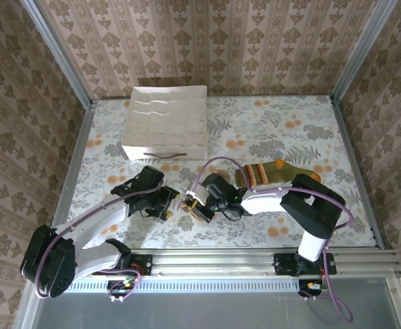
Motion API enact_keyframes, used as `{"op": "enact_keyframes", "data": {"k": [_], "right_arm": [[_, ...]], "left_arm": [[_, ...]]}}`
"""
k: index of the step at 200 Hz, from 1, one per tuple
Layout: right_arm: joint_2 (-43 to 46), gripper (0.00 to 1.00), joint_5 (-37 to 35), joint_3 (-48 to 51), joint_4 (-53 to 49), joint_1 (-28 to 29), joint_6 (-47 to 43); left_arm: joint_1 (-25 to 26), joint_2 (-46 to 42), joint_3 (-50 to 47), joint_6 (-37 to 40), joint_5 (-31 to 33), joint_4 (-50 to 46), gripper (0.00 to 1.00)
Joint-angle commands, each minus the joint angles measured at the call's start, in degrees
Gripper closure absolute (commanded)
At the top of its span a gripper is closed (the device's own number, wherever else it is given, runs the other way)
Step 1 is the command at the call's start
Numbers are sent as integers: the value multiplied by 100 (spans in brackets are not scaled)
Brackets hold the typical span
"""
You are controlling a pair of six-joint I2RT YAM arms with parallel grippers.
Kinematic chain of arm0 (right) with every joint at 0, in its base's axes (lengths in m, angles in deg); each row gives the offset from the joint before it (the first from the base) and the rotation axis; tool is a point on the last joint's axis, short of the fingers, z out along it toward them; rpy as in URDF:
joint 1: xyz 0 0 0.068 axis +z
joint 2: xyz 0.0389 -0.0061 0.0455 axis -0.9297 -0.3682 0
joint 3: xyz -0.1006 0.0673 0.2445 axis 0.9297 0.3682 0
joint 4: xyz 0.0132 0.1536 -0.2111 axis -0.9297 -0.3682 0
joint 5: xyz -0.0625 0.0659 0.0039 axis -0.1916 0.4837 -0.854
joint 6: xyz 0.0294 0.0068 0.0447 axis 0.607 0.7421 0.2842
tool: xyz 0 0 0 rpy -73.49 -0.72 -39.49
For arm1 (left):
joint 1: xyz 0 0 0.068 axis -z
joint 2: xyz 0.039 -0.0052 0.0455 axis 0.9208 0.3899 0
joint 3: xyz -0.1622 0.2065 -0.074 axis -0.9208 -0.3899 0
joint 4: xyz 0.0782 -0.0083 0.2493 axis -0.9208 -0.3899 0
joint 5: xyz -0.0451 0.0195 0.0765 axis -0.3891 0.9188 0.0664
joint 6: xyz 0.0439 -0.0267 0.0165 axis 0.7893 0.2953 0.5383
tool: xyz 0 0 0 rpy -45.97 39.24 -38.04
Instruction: Roll the socks
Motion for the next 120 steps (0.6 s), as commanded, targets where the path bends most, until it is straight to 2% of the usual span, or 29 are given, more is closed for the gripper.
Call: {"op": "enact_keyframes", "data": {"k": [1,36,62,120], "right_arm": [[-506,100,541,326,-836,-277,295],[-718,100,941,391,-734,-584,476],[-819,100,1143,390,-762,-776,562],[-931,100,1246,409,-788,-996,685]], "left_arm": [[139,76,-88,103,115,459,45],[351,503,-202,187,84,1225,55],[454,891,-186,235,-27,1369,63],[578,1463,-47,355,-128,1432,64]]}}
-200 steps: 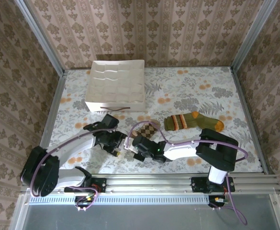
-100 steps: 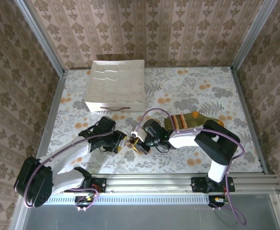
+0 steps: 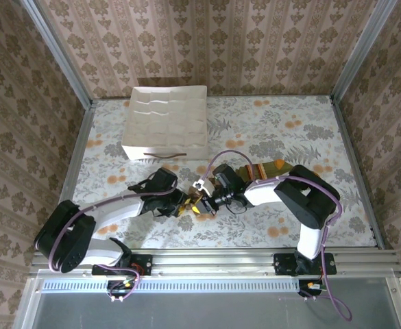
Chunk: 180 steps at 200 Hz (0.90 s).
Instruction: Roll the socks
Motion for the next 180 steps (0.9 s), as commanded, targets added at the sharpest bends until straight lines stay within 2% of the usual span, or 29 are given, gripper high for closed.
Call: {"op": "enact_keyframes", "data": {"k": [1,42,57,71,76,86,100,112,127,146,180], "right_arm": [[-490,100,-530,371,-1186,-166,133],[-653,100,-496,262,-1230,-237,172],[-650,100,-505,185,-1286,-236,128],[-586,100,-541,122,-1343,-223,31],[-518,98,-590,109,-1374,-206,-27],[-313,91,-691,115,-1368,-163,-149],[177,74,-989,222,-1294,-30,-384],[722,65,-1497,381,-1211,178,-672],[1415,59,-2314,643,-1022,525,-990],[2084,52,-3509,876,-929,1198,-1372],[2123,49,-5201,784,-1013,2522,-1872]], "left_arm": [[80,222,72,171,-110,-52,64],[152,774,121,380,-179,7,64],[176,954,89,324,-248,-95,76],[204,982,57,226,-280,-282,94],[206,972,72,193,-288,-425,100],[218,929,126,166,-265,-738,100],[227,849,293,144,-177,-1418,100],[228,789,447,144,-73,-1922,100],[231,768,633,112,26,-2424,100],[235,790,771,65,26,-2600,100],[238,972,1015,172,2,-2788,100]]}}
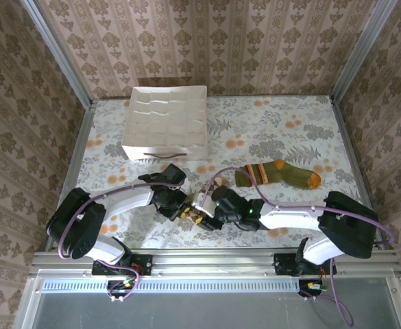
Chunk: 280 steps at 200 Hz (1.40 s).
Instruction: Roll the socks
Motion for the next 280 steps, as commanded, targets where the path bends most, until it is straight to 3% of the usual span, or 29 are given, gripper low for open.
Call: {"op": "enact_keyframes", "data": {"k": [1,36,91,135,145,170,190,223,280], "right_arm": [[-94,49,-1865,-29,-183,670,-634],[-733,49,-2583,-441,16,1138,-1106],[-1476,54,-3022,-845,66,1198,-1460],[-1749,94,-3139,-843,-322,1093,-953],[-1707,100,-2992,-810,-472,1053,-798],[-1514,100,-2282,-587,-662,867,-313],[-1443,100,-1388,-350,-640,612,56],[-1463,100,-261,-51,-485,143,540],[-1528,100,966,339,-214,-737,1085]], "left_arm": [[43,254,33,17,148,-1009,100],[43,336,63,44,104,-932,100],[43,331,65,44,69,-824,100],[21,59,1,48,125,-778,100],[-20,-96,-46,52,146,-733,89],[-194,-645,-149,59,302,-742,50],[-336,-1095,-215,74,482,-737,35],[-431,-1490,-325,155,526,-548,34],[-178,-1475,-579,157,407,338,50]]}}
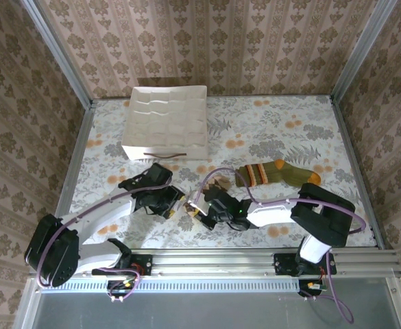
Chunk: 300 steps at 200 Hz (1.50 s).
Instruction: Roll the socks
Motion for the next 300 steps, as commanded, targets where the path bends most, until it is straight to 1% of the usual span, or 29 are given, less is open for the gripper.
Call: {"op": "enact_keyframes", "data": {"k": [1,29,44,88,134,156,174,190,200,207,213,227,241,249,255,259,273,280,300], "right_arm": [[-385,100,755,460,-1037,-356,465],[-493,100,1217,550,-941,-698,687],[-590,100,1379,479,-1009,-880,849],[-717,100,1597,375,-1064,-1174,1112],[-958,100,1786,337,-1077,-1353,1304],[-1019,100,1784,357,-1025,-1456,1441],[-1032,100,1765,358,-1028,-1510,1465],[-1050,100,1742,324,-1067,-1521,1424],[-1079,100,1733,274,-1111,-1525,1363],[-1088,100,1733,216,-1169,-1523,1303],[-1105,100,1725,147,-1230,-1522,1233],[-1058,100,1707,23,-1304,-1492,997],[-863,89,1662,-88,-1329,-1391,680],[-633,79,1517,-112,-1323,-1295,479],[-370,72,1293,-74,-1266,-1169,321],[-157,69,1125,-4,-1201,-1064,201],[621,59,240,312,-793,-599,-184],[912,55,-160,372,-760,-366,-308],[1349,53,-1075,370,-963,296,-371]], "left_arm": [[126,29,-189,-11,27,372,50],[266,244,-210,-37,16,626,59],[335,352,-201,-54,24,740,62],[431,716,-243,-61,-52,1166,62],[448,1201,-194,5,-136,1613,54],[481,1479,-146,44,-240,1682,54],[518,1654,-204,7,-329,1761,57],[544,1783,-240,-26,-399,1702,65],[541,1838,-282,-66,-440,1637,78],[540,1832,-321,-106,-450,1574,91],[529,1791,-349,-152,-423,1396,100],[495,1553,-368,-218,-264,734,100],[445,1238,-375,-239,-66,48,100],[432,1078,-356,-214,36,-281,100],[426,995,-323,-192,110,-497,100],[430,950,-297,-176,154,-625,100],[447,912,-166,-102,259,-972,100],[454,944,-103,-84,279,-1073,100],[505,1104,11,-98,258,-1079,100]]}}
